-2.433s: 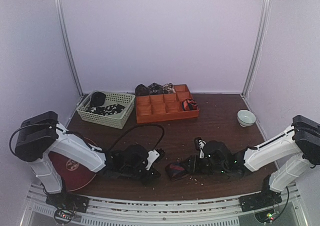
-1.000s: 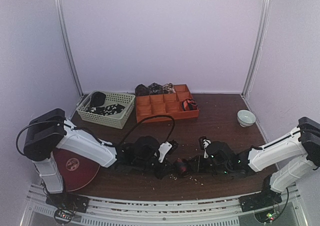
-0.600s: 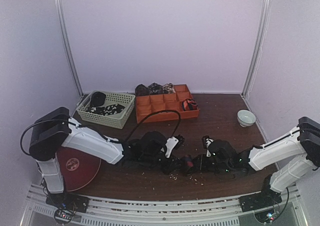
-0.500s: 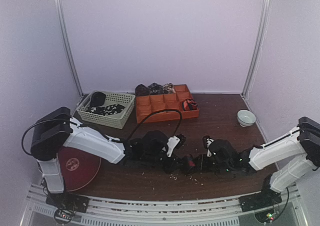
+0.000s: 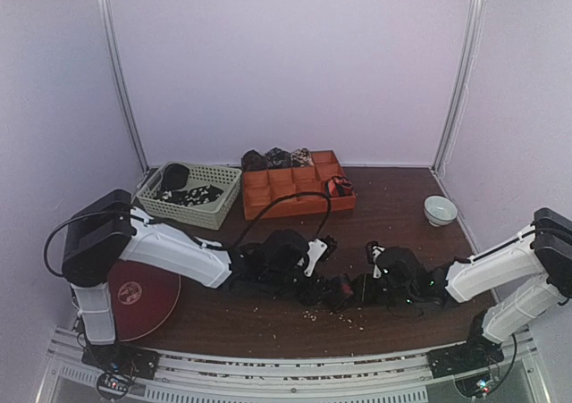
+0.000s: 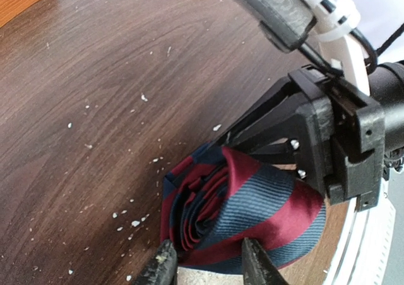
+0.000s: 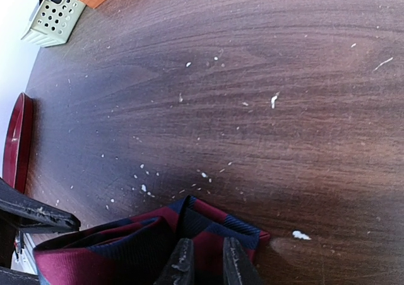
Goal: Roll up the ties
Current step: Roll the tie at the center of the board.
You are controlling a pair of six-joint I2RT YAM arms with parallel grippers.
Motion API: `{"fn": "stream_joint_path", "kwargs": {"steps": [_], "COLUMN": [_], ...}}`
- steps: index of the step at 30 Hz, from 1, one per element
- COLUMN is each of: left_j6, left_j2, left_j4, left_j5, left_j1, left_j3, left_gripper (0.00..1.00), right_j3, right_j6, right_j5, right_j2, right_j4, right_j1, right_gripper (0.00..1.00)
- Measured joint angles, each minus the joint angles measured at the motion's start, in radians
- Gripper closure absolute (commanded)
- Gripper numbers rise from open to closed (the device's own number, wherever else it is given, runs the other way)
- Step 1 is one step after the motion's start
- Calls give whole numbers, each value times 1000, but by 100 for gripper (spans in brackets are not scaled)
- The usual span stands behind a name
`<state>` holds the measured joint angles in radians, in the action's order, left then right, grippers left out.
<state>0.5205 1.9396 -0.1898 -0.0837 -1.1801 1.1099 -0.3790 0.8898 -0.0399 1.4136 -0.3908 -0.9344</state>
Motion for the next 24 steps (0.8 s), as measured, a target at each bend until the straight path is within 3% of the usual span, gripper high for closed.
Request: {"fn": "stream_joint_path", "kwargs": {"steps": [9,18,24], "left_j6": [22,25,25], "left_j2": [0,25,42], "left_j4": [36,72,82], "left_j5": [32,50,53], "left_j1": [0,0,0], "left_j3": [7,60,84], "left_gripper": [61,61,61], "right_j3": [0,0,2], "right_j6": [-31,-40,-29], "right_j5": [-4,12,87], "right_j2": [-76,-280,-373], "right_j4": [68,184,163], "right_j1": [49,71,71], "right_gripper": [67,42,37]}}
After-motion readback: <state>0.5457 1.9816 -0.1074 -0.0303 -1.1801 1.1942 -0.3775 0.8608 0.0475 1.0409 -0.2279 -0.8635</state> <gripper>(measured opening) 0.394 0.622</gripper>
